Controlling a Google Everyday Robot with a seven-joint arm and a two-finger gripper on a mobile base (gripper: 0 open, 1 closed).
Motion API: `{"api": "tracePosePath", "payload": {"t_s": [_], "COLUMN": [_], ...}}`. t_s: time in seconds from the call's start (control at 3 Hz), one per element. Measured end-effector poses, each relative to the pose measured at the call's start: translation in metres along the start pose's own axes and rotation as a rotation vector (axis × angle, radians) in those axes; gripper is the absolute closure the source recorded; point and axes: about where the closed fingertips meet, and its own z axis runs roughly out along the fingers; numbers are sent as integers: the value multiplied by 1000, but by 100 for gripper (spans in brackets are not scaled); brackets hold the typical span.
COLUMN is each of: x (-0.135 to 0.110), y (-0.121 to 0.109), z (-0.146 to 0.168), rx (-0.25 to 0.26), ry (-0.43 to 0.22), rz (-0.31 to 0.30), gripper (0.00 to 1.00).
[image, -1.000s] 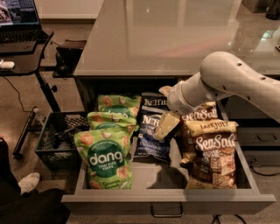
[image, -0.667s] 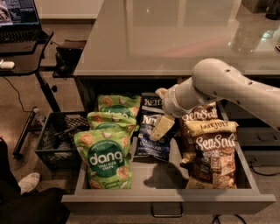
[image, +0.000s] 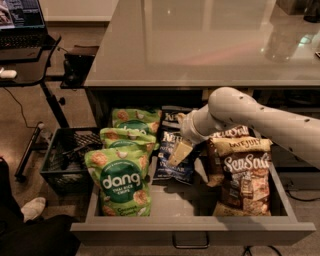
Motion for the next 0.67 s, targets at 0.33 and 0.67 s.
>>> {"api": "tracePosePath", "payload": {"t_s": [0.33, 0.67], "x": [13, 22], "y": [1, 2], "z": [15, 20], "rx": [-20, -26], "ry": [6, 5], "rz": [17, 24], "gripper": [0, 0]}}
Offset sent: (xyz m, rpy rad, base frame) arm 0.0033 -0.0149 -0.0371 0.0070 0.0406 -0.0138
